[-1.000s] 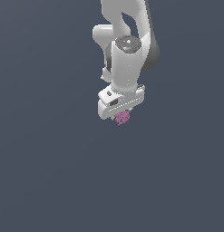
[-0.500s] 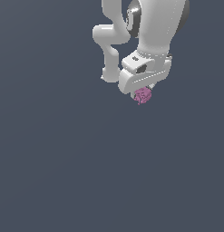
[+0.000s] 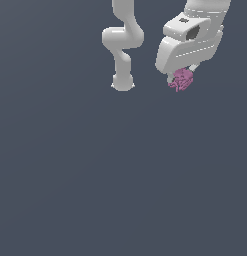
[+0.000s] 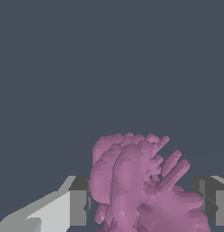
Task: Pick up the object and move it to a goal position.
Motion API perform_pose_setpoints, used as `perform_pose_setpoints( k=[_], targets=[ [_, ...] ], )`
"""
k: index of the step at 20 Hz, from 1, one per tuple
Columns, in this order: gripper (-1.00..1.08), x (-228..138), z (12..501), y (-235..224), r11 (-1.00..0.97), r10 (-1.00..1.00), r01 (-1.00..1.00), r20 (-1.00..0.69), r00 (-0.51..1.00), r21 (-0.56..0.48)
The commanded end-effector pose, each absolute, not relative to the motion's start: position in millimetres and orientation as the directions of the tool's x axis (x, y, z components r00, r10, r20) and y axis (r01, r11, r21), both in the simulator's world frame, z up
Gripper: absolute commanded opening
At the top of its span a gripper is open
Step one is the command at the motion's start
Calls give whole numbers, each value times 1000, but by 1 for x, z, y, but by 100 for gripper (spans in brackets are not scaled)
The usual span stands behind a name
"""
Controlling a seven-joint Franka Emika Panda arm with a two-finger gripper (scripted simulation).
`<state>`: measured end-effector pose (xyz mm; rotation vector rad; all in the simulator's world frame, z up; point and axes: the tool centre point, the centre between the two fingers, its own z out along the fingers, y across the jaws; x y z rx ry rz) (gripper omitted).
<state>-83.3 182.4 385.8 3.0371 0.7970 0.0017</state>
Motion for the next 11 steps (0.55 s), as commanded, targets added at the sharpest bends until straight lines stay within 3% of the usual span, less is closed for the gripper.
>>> perform_pose_setpoints(
  k=[1,11],
  targets=[
    [-100,-87,400,193,-872,490,490,-1,872,1],
    [-100,-90,421,210,-872,489,489,0,872,0]
  ],
)
